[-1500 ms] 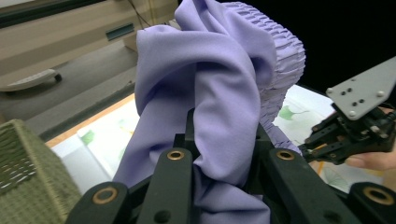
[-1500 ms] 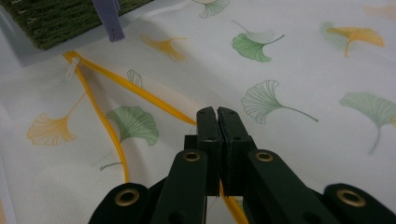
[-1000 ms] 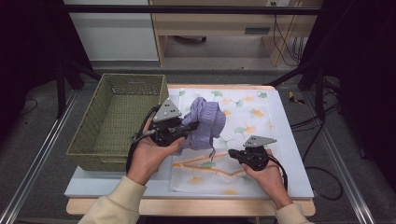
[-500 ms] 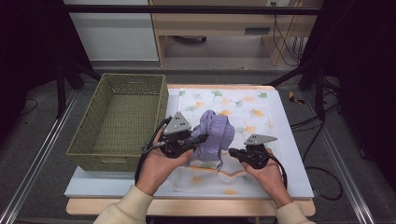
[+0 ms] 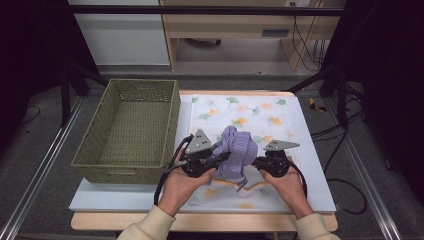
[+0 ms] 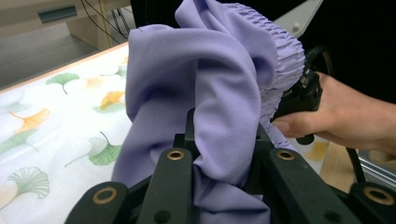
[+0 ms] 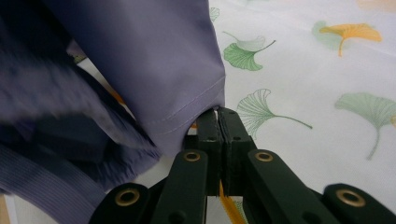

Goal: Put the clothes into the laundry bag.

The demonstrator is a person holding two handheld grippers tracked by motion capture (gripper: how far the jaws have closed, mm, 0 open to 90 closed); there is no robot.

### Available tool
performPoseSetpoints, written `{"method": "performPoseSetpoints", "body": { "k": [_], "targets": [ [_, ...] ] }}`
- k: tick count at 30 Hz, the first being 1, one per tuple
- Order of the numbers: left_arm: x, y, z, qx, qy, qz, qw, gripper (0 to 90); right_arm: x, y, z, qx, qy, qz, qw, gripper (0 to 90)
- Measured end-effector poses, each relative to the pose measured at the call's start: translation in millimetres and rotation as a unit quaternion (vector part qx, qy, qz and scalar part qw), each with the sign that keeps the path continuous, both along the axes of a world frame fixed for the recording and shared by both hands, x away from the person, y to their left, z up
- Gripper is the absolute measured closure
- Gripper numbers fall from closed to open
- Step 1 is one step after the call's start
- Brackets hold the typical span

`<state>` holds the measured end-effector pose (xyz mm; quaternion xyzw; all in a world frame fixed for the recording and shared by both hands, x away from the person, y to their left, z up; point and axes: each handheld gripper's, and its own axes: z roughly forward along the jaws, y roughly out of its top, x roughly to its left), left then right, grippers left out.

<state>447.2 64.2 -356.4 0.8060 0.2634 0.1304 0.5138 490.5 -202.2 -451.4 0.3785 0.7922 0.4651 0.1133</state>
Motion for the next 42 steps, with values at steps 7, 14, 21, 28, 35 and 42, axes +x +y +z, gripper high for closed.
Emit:
{"method": "performPoseSetpoints", "body": {
  "k": [7, 14, 21, 28, 35, 42],
  "targets": [
    [-4.1, -3.0, -15.8, 0.014, 0.010, -0.013, 0.9998, 76.2, 0.8, -2.1, 3.8, -0.001, -0.001, -0.004, 1.0000, 88.9],
    [-7.5, -8.3, -30.3, 0.030, 0.020, -0.022, 0.9991, 76.3, 2.7, -4.3, 10.4, 0.000, -0.009, -0.008, 0.9999, 88.9],
    [-10.8, -14.2, -36.1, 0.037, 0.025, -0.033, 0.9985, 76.3, 4.0, -4.6, 14.0, 0.000, -0.010, -0.012, 0.9999, 88.9],
    [-15.8, -20.0, -44.2, 0.038, 0.035, -0.044, 0.9977, 76.2, 5.7, -5.0, 17.9, -0.004, -0.016, -0.015, 0.9998, 89.0],
    [-19.0, -24.0, -50.8, 0.039, 0.042, -0.052, 0.9970, 76.2, 7.7, -4.3, 22.8, -0.005, -0.019, -0.018, 0.9996, 89.0],
    [-23.9, -26.3, -46.9, 0.030, 0.042, -0.057, 0.9970, 76.2, 10.0, -4.6, 23.2, -0.007, -0.017, -0.024, 0.9995, 88.9]
  ]
}}
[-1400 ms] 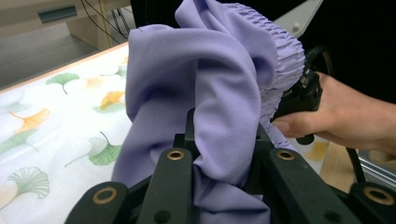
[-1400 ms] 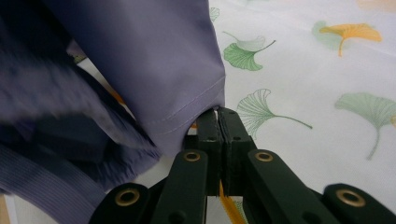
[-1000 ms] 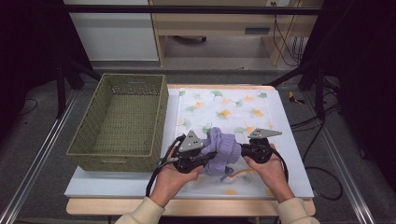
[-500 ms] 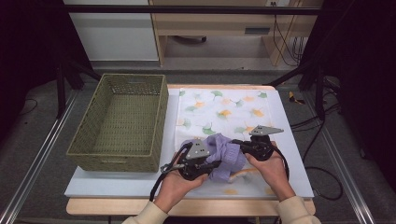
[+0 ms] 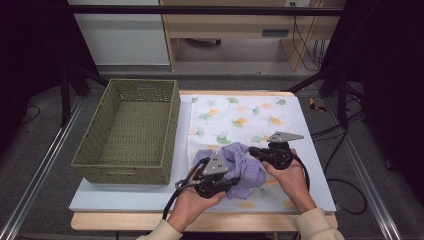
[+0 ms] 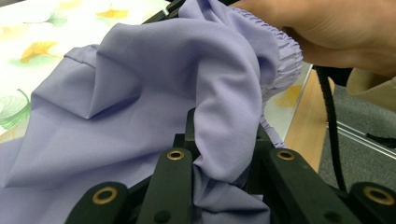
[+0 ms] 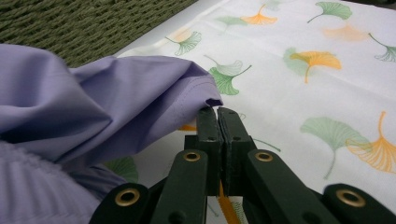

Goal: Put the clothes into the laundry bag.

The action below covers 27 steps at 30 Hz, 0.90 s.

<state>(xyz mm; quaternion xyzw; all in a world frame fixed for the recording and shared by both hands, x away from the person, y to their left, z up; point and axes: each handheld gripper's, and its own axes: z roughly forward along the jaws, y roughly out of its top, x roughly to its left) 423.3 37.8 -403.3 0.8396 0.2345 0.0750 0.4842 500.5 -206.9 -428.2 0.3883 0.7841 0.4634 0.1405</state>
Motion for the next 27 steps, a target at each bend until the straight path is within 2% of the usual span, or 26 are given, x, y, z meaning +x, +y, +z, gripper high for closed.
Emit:
{"method": "performPoseSetpoints", "body": {
  "k": [5, 8, 11, 16, 27],
  "targets": [
    [-2.8, -0.7, 5.3, -0.009, -0.002, -0.004, 0.9999, 76.2, 2.0, -0.3, -1.4, -0.001, 0.004, -0.004, 1.0000, 89.0],
    [-2.8, -0.8, 3.5, -0.012, 0.004, -0.007, 0.9999, 76.2, 3.2, -0.8, -1.4, 0.002, 0.004, -0.008, 1.0000, 89.0],
    [-0.9, -3.3, -3.5, -0.005, 0.011, -0.008, 0.9999, 76.2, 4.8, -1.2, -0.4, 0.002, 0.006, -0.010, 0.9999, 89.0],
    [3.6, -9.6, -17.3, 0.000, 0.027, -0.009, 0.9996, 76.2, 4.1, 0.4, 6.0, 0.007, -0.005, -0.007, 0.9999, 89.0],
    [10.7, -13.8, -31.3, 0.013, 0.038, -0.004, 0.9992, 76.2, 1.3, -0.6, 23.6, 0.014, -0.026, -0.005, 0.9996, 89.0]
  ]
}}
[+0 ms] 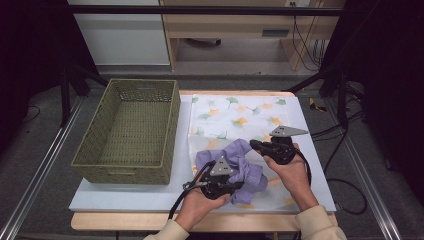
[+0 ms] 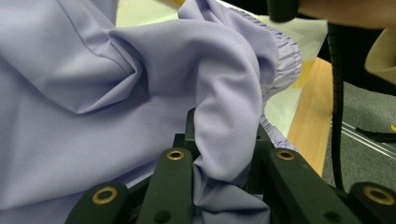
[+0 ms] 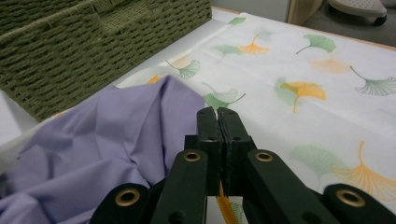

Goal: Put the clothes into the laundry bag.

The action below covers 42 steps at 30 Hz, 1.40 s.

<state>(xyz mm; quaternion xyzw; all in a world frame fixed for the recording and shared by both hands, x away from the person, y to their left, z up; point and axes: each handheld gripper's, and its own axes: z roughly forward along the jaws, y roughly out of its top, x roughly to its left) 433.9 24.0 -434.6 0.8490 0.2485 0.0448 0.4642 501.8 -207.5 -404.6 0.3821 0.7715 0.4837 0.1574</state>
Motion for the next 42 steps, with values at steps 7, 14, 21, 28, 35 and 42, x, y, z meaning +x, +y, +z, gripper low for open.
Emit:
{"method": "performPoseSetpoints", "body": {
  "k": [7, 14, 21, 28, 35, 42],
  "targets": [
    [7.4, -0.2, -7.4, 0.002, 0.007, 0.010, 0.9999, 76.2, -2.0, -0.7, 9.9, 0.001, -0.012, 0.001, 0.9999, 89.0],
    [15.0, -2.7, -10.6, -0.004, 0.011, 0.028, 0.9995, 76.1, -5.8, 1.8, 14.9, 0.000, -0.018, 0.007, 0.9998, 89.0],
    [19.9, -8.9, -11.5, 0.000, 0.001, 0.055, 0.9985, 76.1, -8.0, 4.7, 15.7, -0.001, -0.018, 0.013, 0.9998, 89.0],
    [24.9, -12.8, -6.8, -0.004, -0.004, 0.073, 0.9973, 76.1, -11.8, 8.0, 16.0, 0.002, -0.017, 0.020, 0.9997, 89.0],
    [26.1, -18.0, -0.2, -0.020, -0.006, 0.075, 0.9969, 76.1, -13.1, 9.2, 16.9, 0.002, -0.019, 0.026, 0.9995, 89.0],
    [27.0, -28.1, -0.1, -0.037, -0.003, 0.076, 0.9964, 76.1, -14.5, 8.8, 18.3, 0.005, -0.020, 0.028, 0.9994, 89.0]
  ]
}}
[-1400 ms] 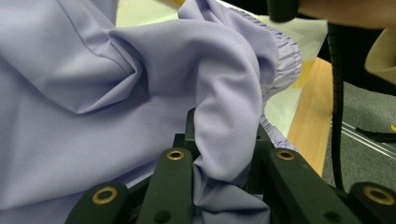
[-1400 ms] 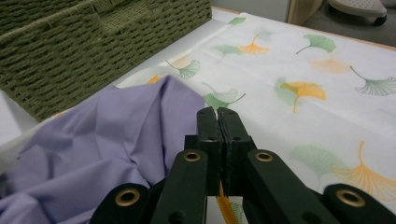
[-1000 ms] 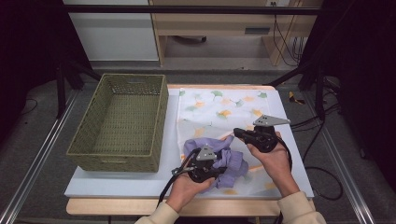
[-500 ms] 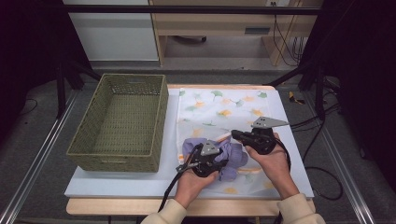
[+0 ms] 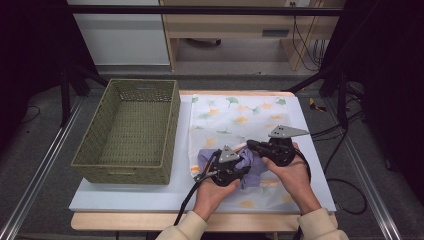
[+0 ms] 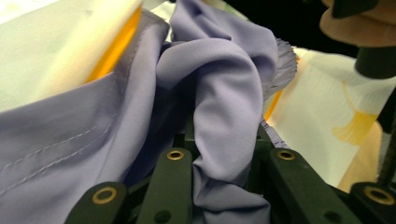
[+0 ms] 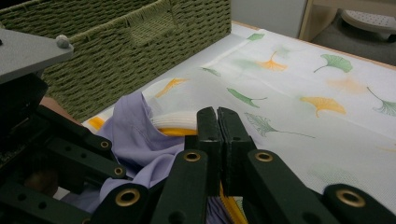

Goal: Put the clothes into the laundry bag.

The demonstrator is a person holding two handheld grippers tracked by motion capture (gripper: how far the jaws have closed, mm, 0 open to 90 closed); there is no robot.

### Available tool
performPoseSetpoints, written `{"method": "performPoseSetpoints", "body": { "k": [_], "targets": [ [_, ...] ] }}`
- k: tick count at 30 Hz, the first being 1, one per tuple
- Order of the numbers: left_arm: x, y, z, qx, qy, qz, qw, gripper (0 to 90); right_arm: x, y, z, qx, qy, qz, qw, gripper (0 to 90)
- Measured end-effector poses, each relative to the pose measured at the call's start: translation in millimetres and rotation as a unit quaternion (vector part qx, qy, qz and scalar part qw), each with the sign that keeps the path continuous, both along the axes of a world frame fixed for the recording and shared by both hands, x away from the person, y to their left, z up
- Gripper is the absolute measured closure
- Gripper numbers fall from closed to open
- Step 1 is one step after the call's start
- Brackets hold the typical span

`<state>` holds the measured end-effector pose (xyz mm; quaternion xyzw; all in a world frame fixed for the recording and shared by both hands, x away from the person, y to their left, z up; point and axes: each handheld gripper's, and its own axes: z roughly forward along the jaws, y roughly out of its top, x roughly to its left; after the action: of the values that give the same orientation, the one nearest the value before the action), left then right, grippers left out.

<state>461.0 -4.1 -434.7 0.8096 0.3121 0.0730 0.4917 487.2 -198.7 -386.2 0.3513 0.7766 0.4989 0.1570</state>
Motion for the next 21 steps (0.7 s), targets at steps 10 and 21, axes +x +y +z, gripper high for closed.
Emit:
{"method": "performPoseSetpoints", "body": {
  "k": [10, 21],
  "targets": [
    [-3.1, -16.2, -0.9, -0.028, 0.006, -0.004, 0.9996, 76.1, 0.9, -4.8, 0.1, 0.002, 0.003, -0.003, 1.0000, 89.0],
    [-4.3, -25.8, -3.7, -0.028, -0.003, 0.007, 0.9996, 76.1, -0.1, -10.8, -1.6, 0.001, 0.004, -0.009, 1.0000, 89.0]
  ]
}}
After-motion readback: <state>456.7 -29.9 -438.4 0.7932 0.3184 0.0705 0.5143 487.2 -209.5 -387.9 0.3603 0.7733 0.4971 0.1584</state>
